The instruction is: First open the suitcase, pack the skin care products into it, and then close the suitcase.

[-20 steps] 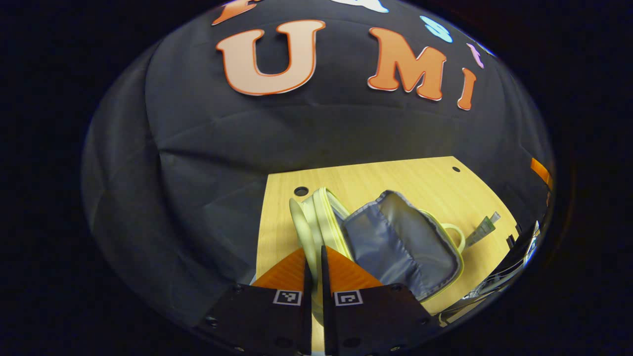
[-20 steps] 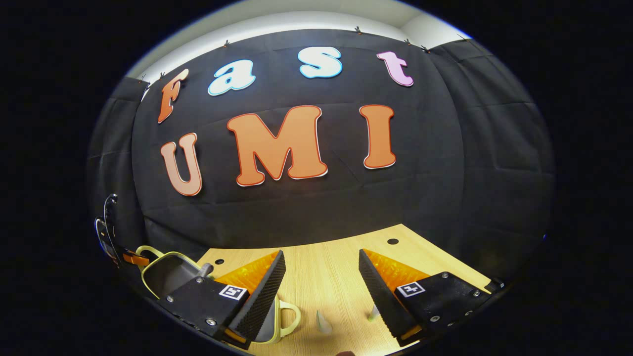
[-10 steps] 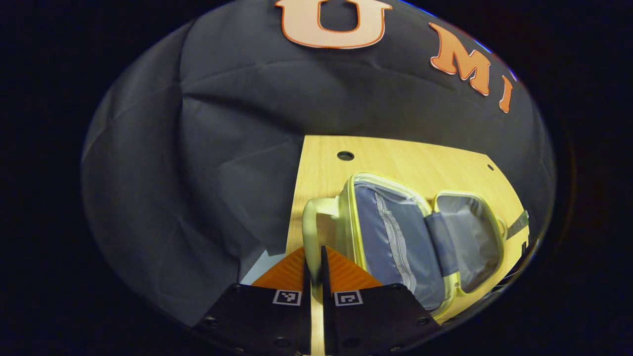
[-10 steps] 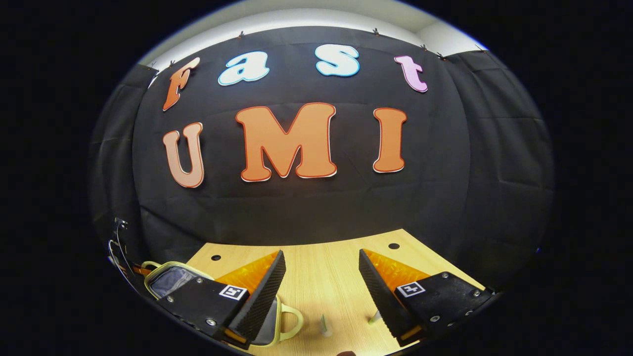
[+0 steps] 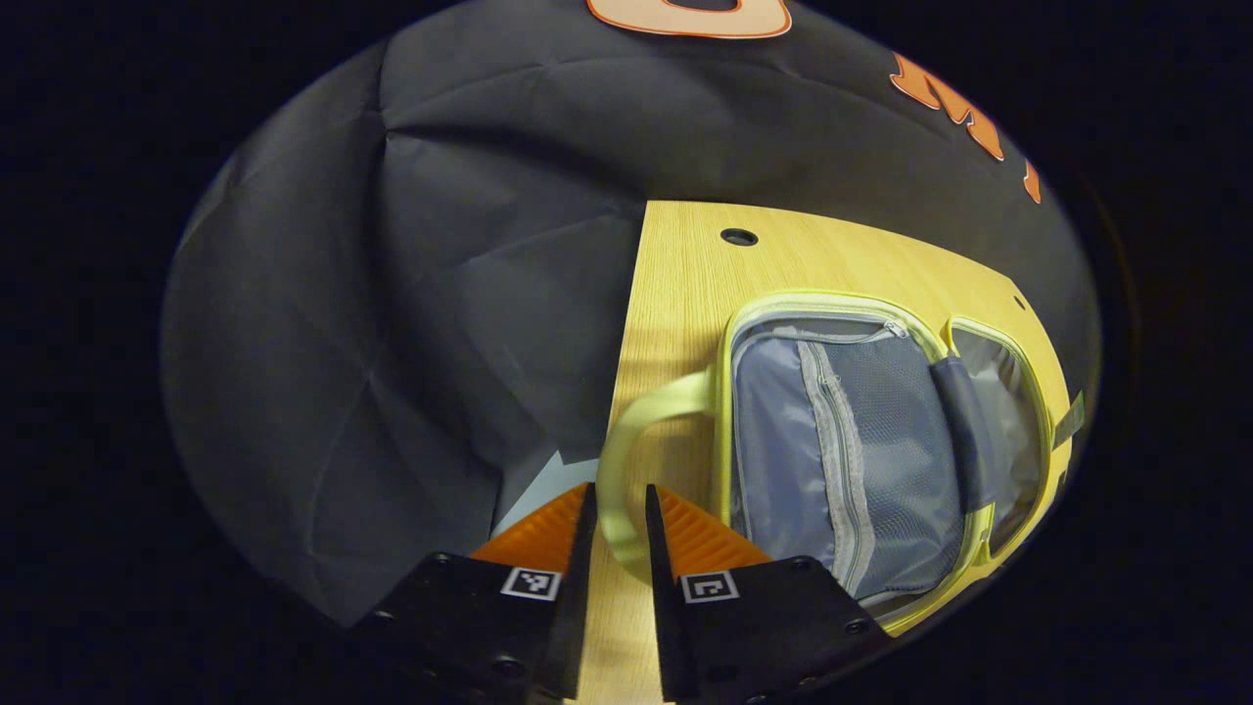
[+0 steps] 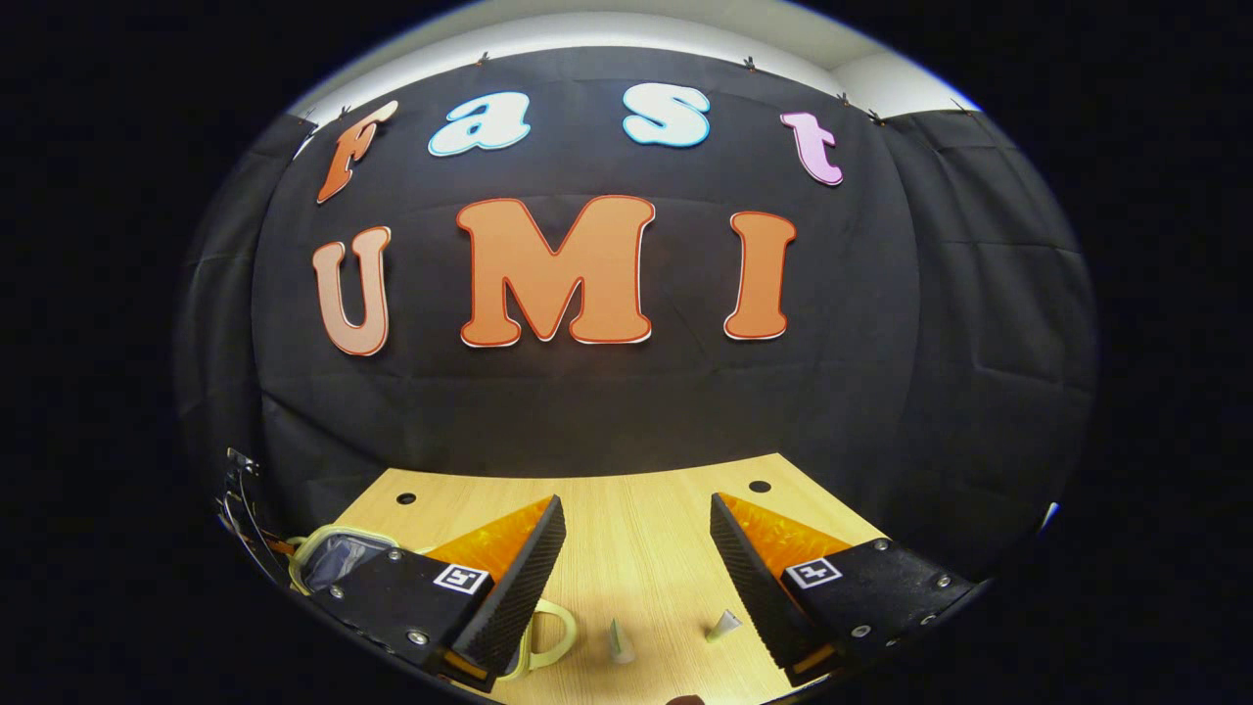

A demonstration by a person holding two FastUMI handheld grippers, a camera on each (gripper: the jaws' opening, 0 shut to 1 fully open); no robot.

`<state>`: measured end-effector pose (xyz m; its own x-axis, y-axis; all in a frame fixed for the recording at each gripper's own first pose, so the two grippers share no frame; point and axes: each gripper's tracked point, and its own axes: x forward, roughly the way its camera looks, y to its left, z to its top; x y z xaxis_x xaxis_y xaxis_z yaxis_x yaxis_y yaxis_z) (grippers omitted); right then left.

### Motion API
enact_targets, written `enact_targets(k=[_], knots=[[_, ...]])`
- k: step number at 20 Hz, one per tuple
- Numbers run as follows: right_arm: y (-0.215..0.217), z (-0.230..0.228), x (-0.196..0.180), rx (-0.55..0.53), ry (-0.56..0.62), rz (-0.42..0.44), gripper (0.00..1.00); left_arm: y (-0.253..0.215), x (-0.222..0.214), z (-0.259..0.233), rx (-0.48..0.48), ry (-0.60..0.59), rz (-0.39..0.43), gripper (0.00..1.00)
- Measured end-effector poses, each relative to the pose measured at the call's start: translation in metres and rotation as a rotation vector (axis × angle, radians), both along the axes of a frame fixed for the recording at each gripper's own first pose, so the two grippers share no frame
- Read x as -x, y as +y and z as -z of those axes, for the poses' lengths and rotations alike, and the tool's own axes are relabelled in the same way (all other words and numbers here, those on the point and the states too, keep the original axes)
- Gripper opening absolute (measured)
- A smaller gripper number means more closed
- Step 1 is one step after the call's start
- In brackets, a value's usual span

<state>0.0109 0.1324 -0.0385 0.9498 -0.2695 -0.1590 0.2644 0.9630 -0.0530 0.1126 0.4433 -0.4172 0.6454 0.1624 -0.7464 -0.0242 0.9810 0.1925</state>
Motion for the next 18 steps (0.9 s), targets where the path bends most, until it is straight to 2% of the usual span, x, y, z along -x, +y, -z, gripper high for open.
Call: enact_targets(k=[1,3,4,5,7,12,18], knots=[[-0.001,0.001,0.000,-0.003,0.004,-0.001,0.94,-0.005,-0.001,-0.003,0.007,-0.007,0.011,0.41],[-0.003,0.001,0.002,-0.006,0.002,-0.001,0.95,-0.007,-0.007,-0.008,-0.032,-0.029,0.006,0.61],[-0.005,0.002,0.003,-0.005,0.001,-0.001,0.95,-0.011,-0.009,-0.014,-0.045,-0.046,0.009,0.66],[-0.009,0.002,0.004,-0.001,-0.001,-0.001,0.95,-0.017,-0.008,-0.024,-0.052,-0.063,0.019,0.81],[-0.014,0.001,0.006,0.015,-0.004,-0.003,0.95,-0.036,-0.013,-0.043,-0.063,-0.113,0.043,1.00],[-0.038,0.001,0.006,0.010,-0.015,-0.016,0.95,-0.101,-0.017,-0.104,-0.070,-0.239,0.103,1.00],[-0.075,0.005,-0.001,0.006,-0.001,-0.090,0.95,-0.228,-0.008,-0.134,-0.025,-0.343,0.148,1.00]])
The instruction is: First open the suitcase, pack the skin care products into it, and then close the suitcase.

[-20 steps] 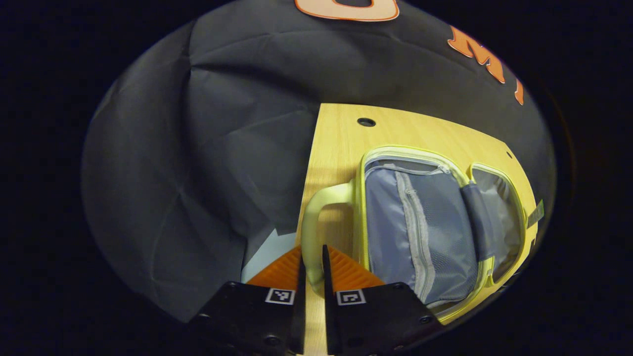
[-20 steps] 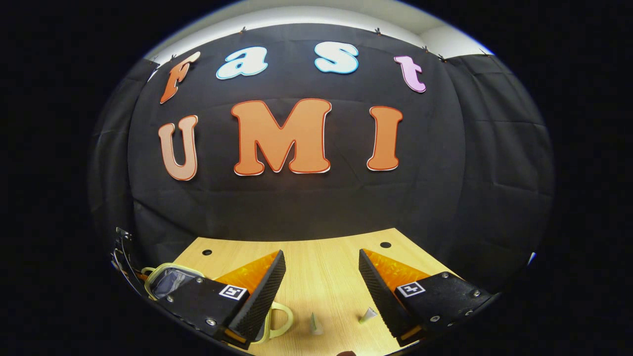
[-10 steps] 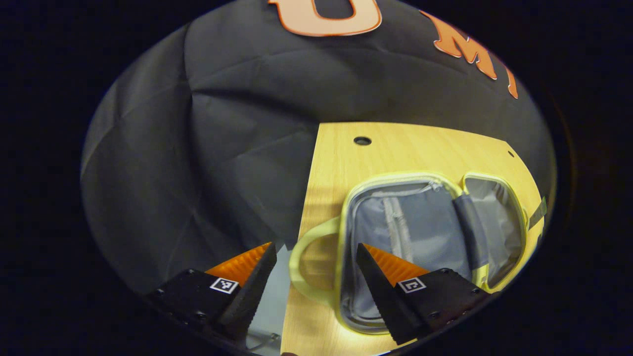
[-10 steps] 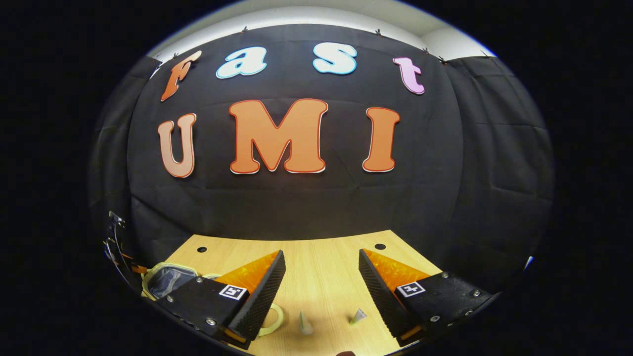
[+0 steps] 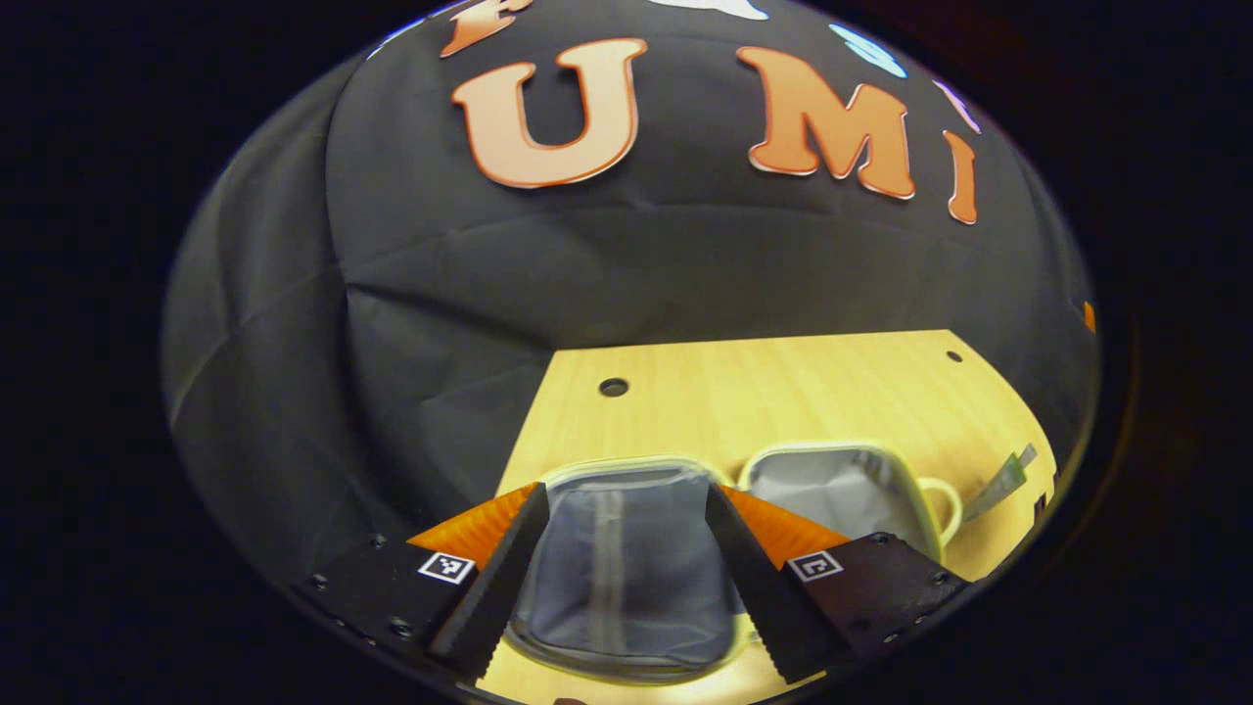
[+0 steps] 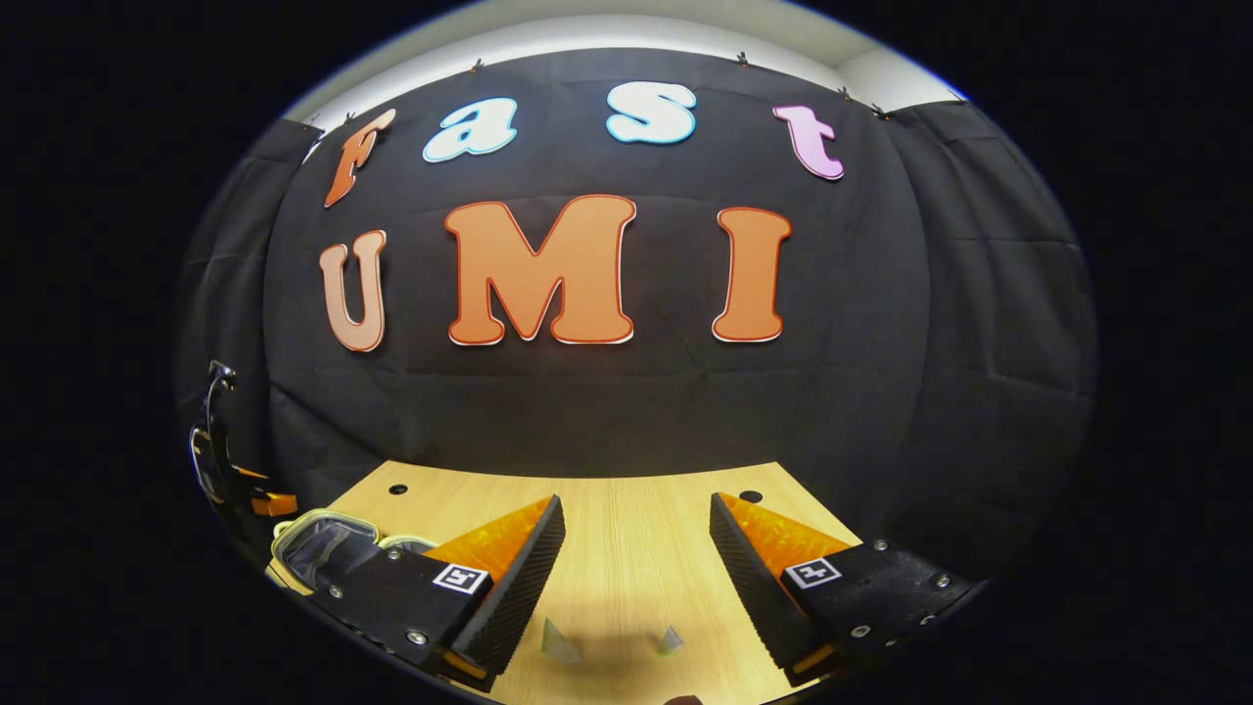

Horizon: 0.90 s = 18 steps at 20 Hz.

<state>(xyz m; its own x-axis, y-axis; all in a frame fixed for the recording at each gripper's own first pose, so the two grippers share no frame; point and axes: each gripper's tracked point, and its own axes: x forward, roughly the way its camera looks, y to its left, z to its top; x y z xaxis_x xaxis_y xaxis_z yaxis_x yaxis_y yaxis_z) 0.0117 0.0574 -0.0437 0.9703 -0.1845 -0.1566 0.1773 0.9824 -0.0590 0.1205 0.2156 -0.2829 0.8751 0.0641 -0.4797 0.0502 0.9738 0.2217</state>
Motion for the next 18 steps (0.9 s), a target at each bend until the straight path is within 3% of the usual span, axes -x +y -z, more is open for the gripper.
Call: enact_targets(k=[6,11,18], knots=[[-0.052,0.002,-0.003,0.020,0.021,-0.069,0.95,-0.142,0.021,-0.010,0.064,-0.038,0.072,1.00],[-0.090,0.006,0.004,0.030,0.046,-0.119,0.95,-0.246,0.033,0.011,0.083,-0.004,0.123,1.00],[-0.145,0.021,0.023,0.021,0.083,-0.111,0.95,-0.360,0.042,0.039,0.091,0.005,0.215,1.00]])
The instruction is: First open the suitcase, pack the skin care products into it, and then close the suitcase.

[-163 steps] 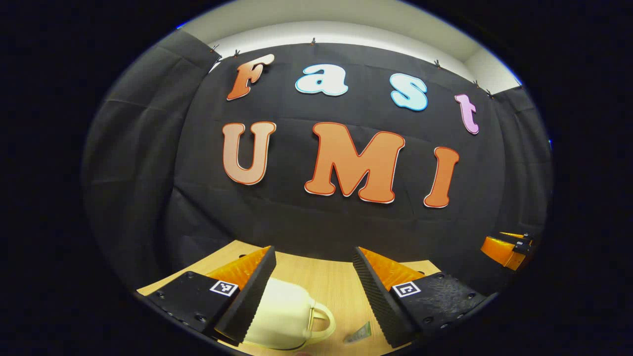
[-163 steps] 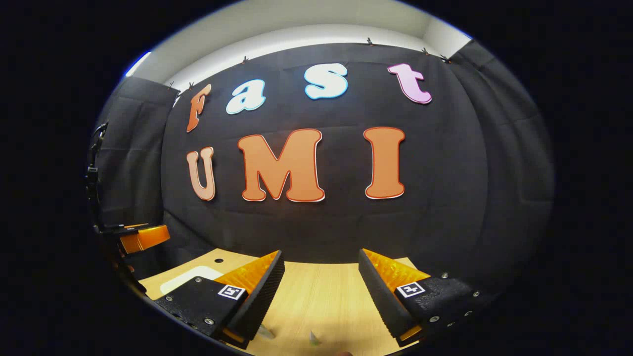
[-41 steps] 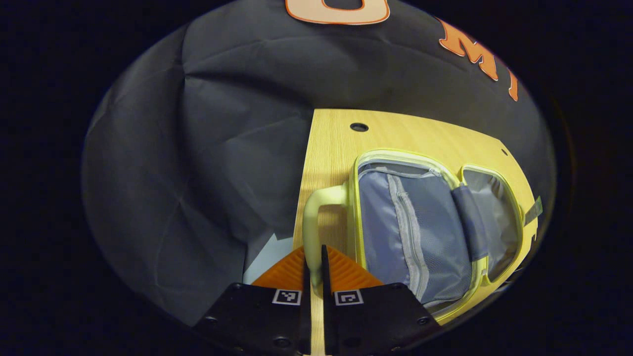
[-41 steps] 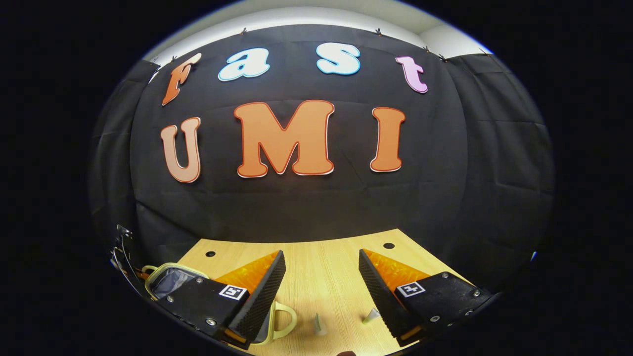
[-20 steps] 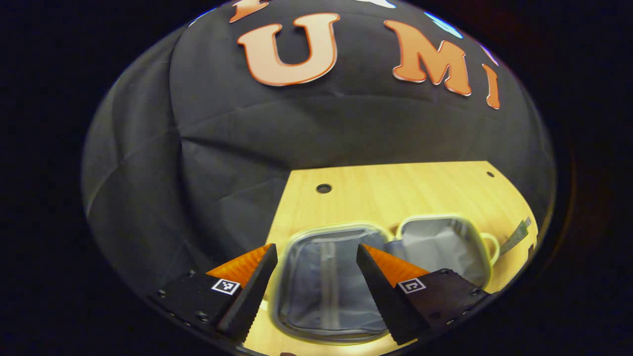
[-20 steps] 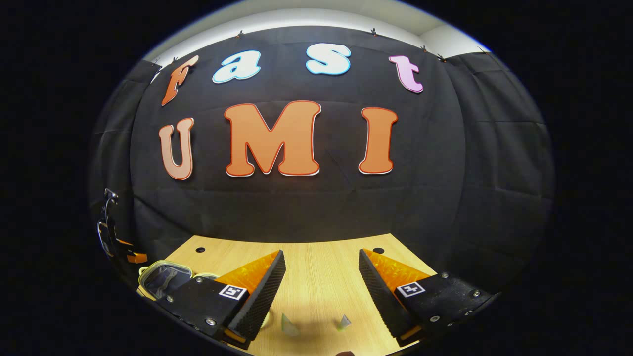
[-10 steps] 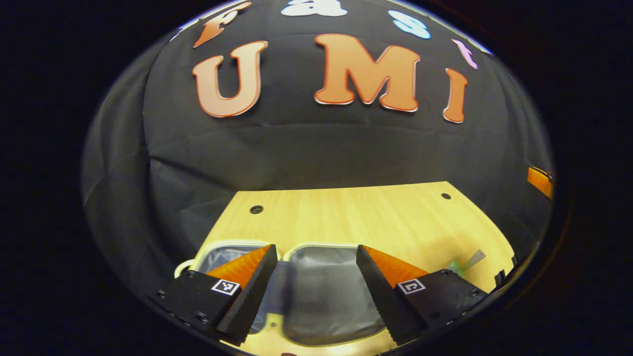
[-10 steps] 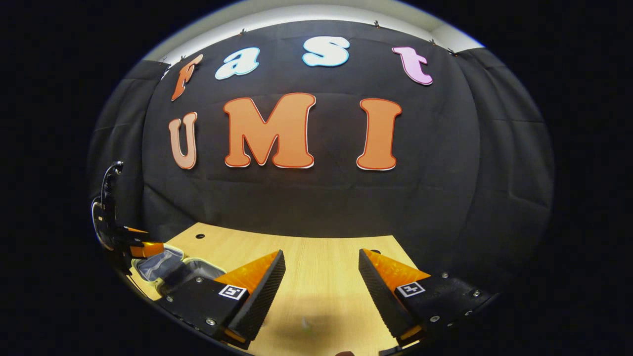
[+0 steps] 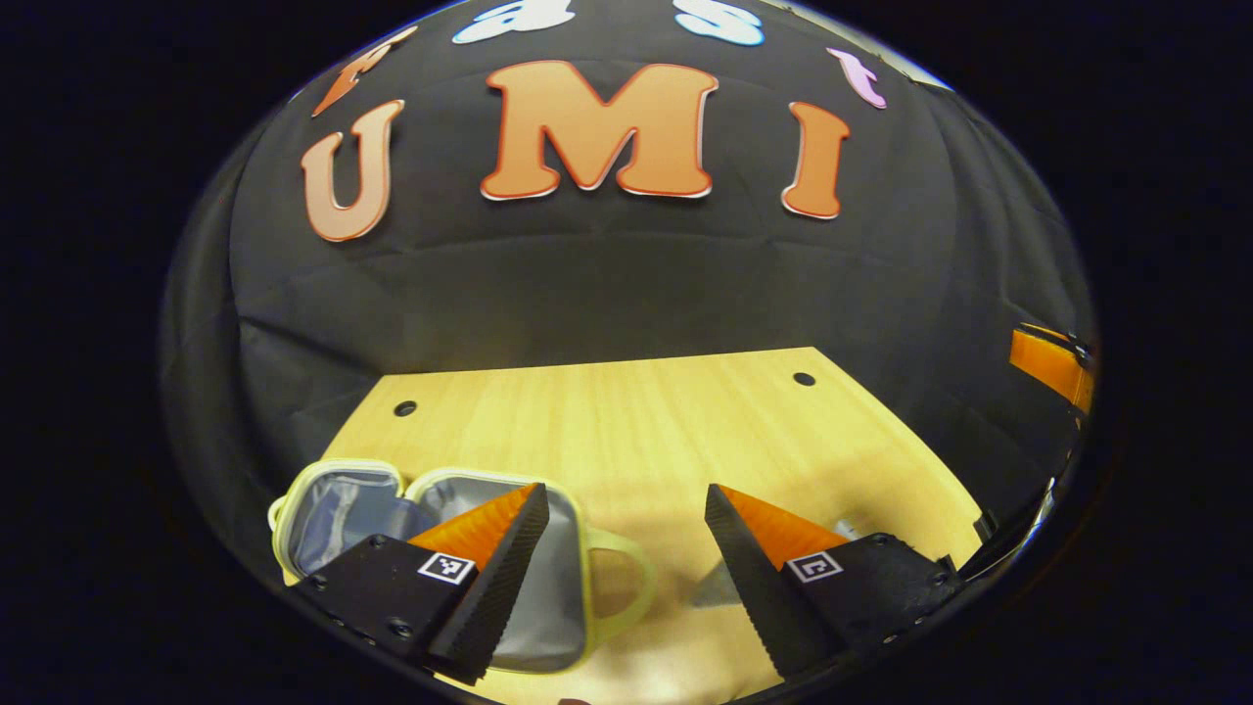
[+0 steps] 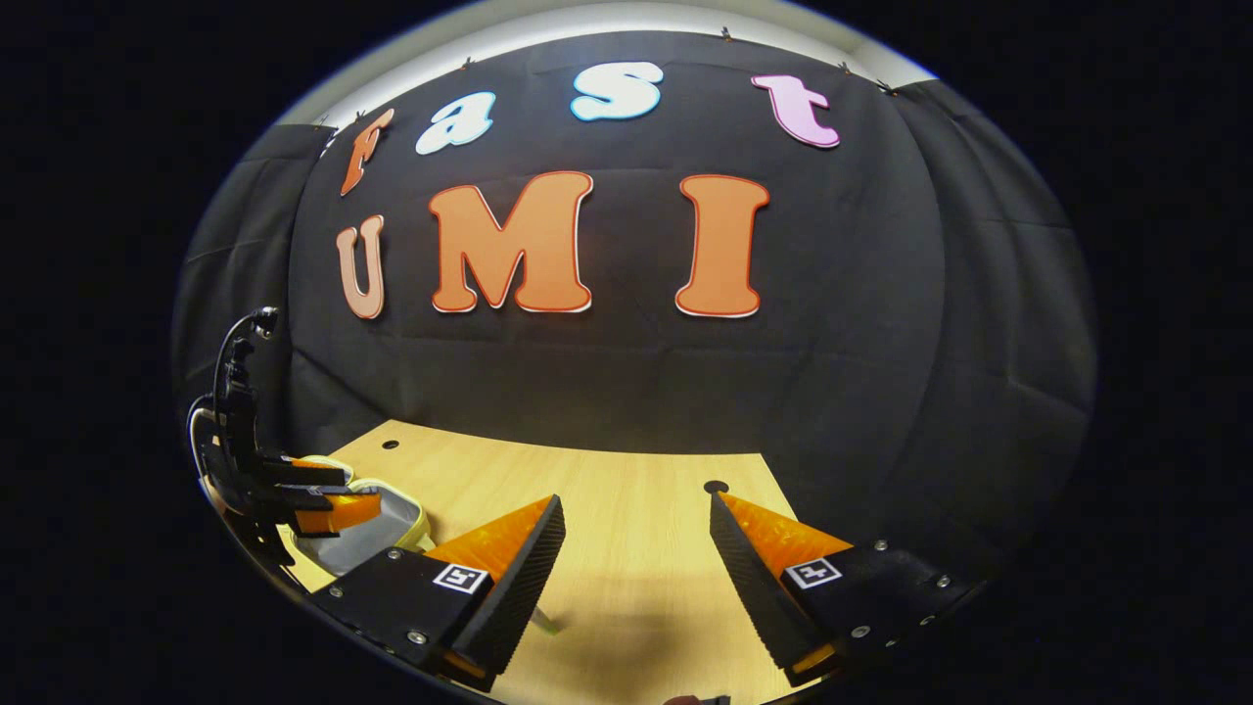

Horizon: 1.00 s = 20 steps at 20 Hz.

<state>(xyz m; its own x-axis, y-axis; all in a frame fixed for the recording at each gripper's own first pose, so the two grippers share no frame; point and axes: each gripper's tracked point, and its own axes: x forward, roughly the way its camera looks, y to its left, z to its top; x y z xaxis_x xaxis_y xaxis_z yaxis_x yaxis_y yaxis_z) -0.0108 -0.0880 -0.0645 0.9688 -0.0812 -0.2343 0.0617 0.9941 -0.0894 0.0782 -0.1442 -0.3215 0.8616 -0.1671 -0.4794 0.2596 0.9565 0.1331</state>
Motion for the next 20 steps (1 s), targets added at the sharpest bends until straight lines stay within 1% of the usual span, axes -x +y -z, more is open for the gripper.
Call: enact_targets(k=[2,4,7,10,14,16,17,19,20], knots=[[-0.013,0.005,0.004,0.000,0.012,0.011,0.94,-0.029,0.002,0.016,-0.009,0.002,0.045,1.00],[-0.022,0.013,0.008,-0.002,0.035,0.020,0.95,-0.045,0.002,0.037,-0.023,0.022,0.062,1.00],[-0.031,0.022,0.012,-0.004,0.063,0.032,0.95,-0.048,0.007,0.073,-0.046,0.059,0.057,1.00],[-0.038,0.033,0.016,0.002,0.089,0.042,0.95,-0.050,0.013,0.106,-0.035,0.100,0.041,1.00],[-0.043,0.049,0.020,-0.004,0.129,0.050,0.95,-0.052,0.015,0.136,-0.042,0.103,0.035,1.00],[-0.045,0.055,0.021,0.002,0.146,0.054,0.95,-0.050,0.016,0.151,-0.063,0.103,0.019,1.00],[-0.046,0.056,0.022,0.005,0.151,0.054,0.95,-0.046,0.015,0.156,-0.076,0.097,0.006,0.98],[-0.048,0.059,0.023,0.012,0.159,0.060,0.95,-0.043,0.013,0.168,-0.074,0.102,-0.009,0.94],[-0.049,0.061,0.023,0.016,0.164,0.065,0.95,-0.046,0.014,0.175,-0.057,0.118,-0.004,0.89]])
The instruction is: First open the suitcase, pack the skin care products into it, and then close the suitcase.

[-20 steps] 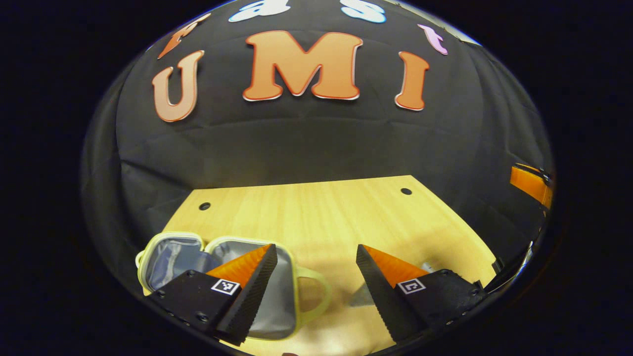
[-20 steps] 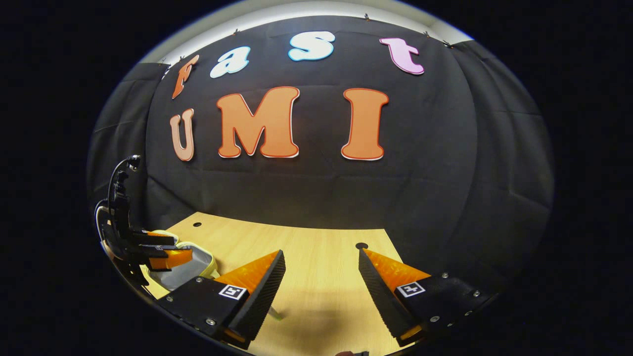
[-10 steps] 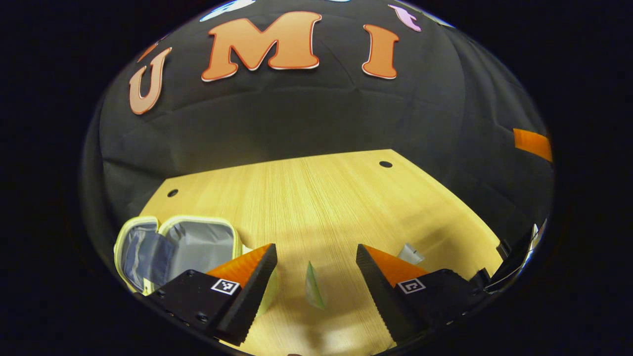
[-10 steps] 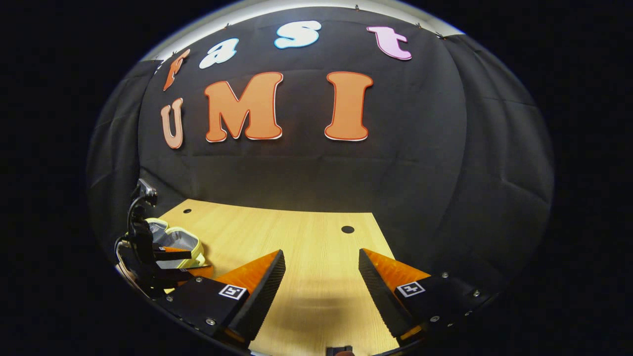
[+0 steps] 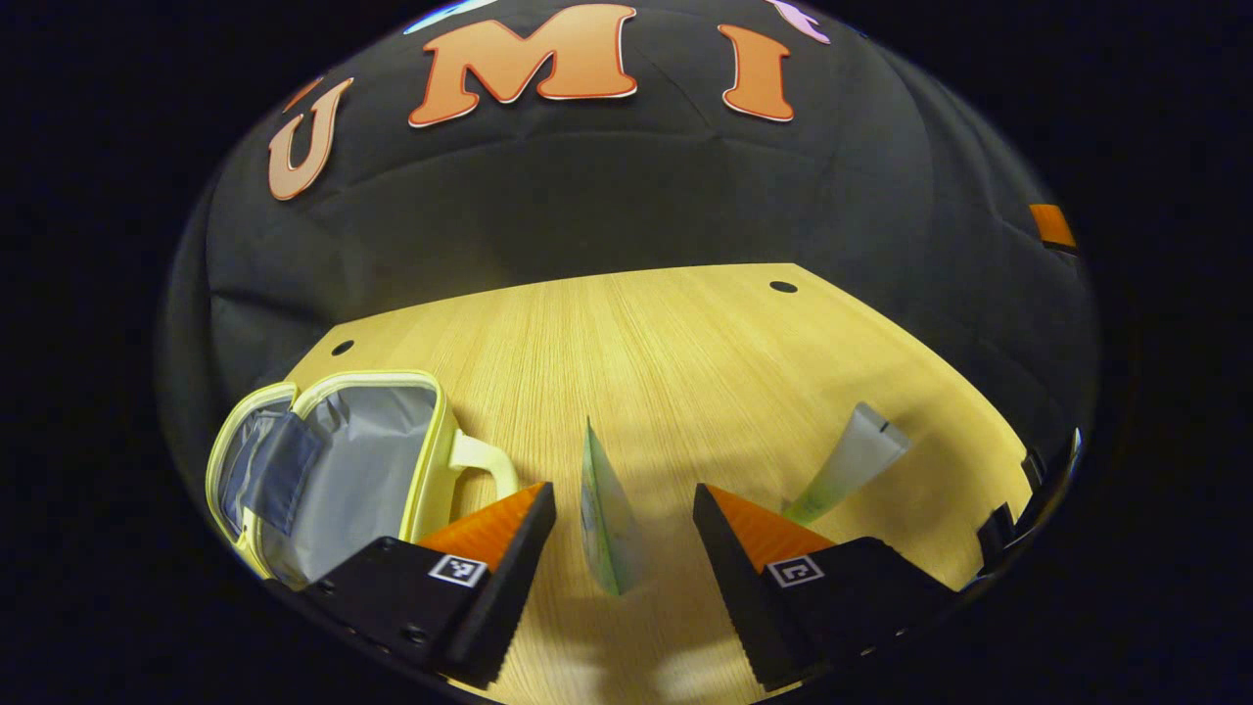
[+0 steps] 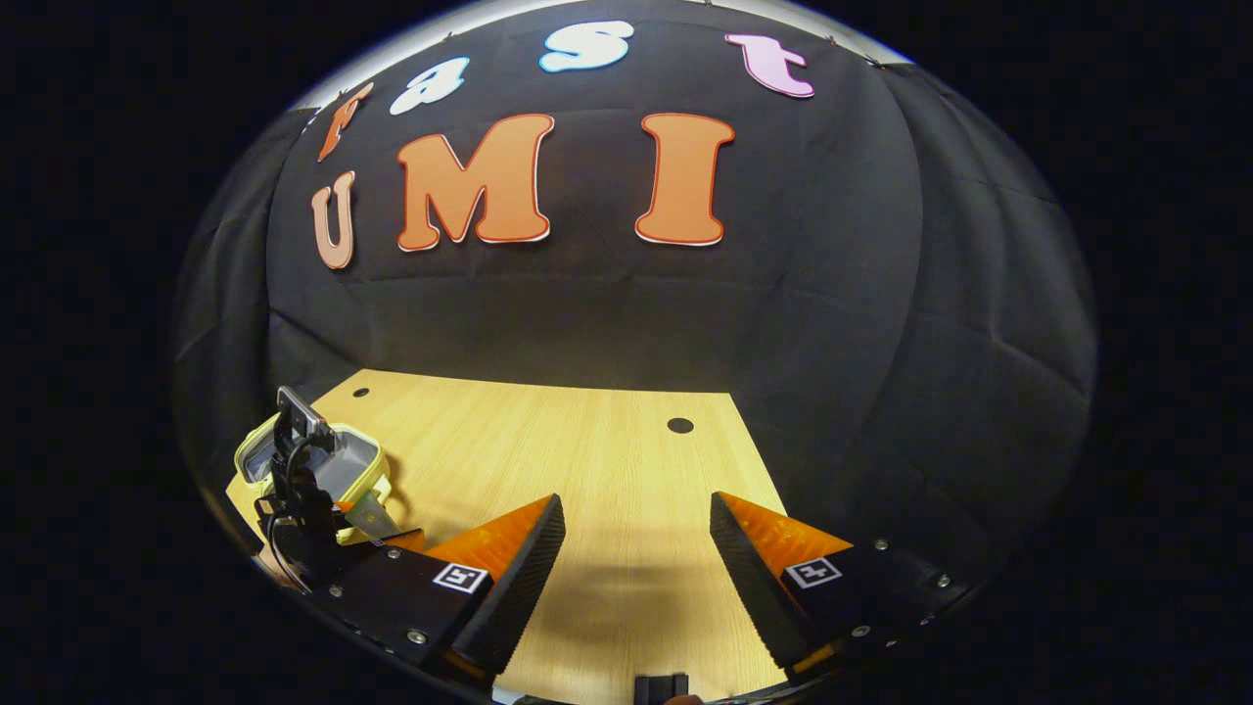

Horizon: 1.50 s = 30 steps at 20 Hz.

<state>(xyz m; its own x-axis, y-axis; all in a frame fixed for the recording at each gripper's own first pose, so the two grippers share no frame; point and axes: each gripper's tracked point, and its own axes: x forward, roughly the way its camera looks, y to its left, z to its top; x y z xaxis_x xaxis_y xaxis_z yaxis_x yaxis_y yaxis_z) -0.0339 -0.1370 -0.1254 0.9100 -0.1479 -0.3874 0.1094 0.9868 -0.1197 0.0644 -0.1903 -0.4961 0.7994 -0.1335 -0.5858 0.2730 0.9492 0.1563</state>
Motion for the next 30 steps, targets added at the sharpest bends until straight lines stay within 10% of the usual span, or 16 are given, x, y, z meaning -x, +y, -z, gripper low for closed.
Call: enact_targets(k=[2,4,17,30], knots=[[0.002,0.003,0.000,-0.013,0.017,0.004,0.95,0.004,-0.002,0.005,0.002,0.004,-0.020,0.72],[0.006,0.003,-0.001,-0.025,0.015,0.003,0.95,0.001,-0.008,0.006,0.029,-0.001,-0.012,0.33],[0.099,0.003,-0.027,-0.104,-0.051,-0.208,0.95,0.013,0.038,-0.062,0.056,0.082,0.018,0.32],[0.155,0.178,-0.030,-0.067,0.255,-0.375,0.89,0.095,0.076,-0.129,0.032,0.002,-0.111,0.32]])
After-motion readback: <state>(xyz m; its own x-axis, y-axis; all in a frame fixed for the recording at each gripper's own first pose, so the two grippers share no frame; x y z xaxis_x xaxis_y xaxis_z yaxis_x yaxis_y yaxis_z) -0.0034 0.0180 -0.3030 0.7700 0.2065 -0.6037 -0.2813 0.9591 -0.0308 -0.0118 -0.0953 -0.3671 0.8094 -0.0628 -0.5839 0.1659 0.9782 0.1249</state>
